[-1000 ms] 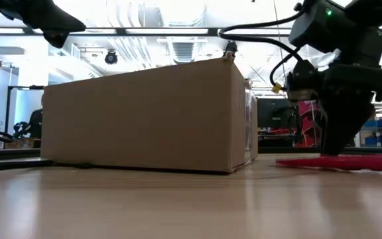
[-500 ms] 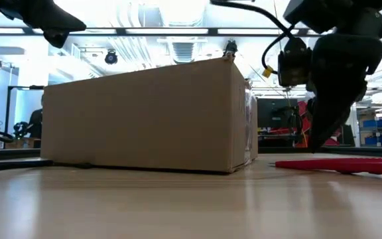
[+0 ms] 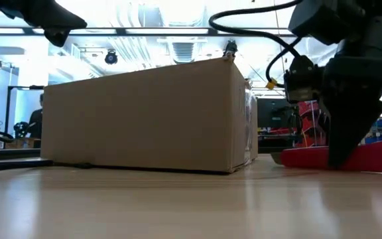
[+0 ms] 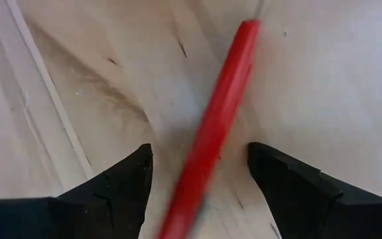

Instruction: Unpack boxes

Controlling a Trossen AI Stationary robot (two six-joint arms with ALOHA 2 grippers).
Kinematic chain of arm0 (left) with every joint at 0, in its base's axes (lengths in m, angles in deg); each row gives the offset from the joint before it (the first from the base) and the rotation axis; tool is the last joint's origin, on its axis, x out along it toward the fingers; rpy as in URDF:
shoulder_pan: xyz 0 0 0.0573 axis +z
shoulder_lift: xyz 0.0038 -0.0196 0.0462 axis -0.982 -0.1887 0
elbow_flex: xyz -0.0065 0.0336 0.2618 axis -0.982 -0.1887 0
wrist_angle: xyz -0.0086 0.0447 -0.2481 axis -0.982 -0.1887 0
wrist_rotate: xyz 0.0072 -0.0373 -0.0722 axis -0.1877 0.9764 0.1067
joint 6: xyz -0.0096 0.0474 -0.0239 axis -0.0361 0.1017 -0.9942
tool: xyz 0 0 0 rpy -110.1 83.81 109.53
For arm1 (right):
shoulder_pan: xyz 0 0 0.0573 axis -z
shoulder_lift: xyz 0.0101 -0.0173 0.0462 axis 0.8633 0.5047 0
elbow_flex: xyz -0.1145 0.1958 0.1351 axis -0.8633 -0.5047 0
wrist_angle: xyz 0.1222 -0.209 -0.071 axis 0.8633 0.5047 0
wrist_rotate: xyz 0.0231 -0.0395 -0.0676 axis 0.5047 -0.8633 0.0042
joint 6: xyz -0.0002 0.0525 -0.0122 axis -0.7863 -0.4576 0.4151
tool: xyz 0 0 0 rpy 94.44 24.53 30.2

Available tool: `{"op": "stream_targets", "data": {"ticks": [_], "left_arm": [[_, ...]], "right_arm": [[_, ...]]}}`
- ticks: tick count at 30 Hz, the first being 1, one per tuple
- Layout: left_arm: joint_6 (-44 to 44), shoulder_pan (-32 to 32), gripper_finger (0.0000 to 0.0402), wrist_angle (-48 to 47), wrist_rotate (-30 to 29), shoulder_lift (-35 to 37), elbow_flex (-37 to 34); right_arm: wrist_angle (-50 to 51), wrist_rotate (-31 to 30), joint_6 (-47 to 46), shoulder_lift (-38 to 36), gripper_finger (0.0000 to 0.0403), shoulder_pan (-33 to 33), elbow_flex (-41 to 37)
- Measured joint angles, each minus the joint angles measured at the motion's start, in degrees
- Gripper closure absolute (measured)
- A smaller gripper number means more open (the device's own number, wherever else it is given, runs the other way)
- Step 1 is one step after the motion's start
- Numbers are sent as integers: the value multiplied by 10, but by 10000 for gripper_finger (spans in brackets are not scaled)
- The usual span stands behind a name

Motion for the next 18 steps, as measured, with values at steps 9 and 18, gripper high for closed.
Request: {"op": "stream_targets", "data": {"ticks": [9, 18], "left_arm": [[0, 0, 387, 15, 0, 0, 0], [4, 0, 387, 18, 0, 0, 0]], "right_arm": [[12, -15, 8, 17, 223, -6, 0], [24, -16, 14, 15, 314, -6, -1]]}}
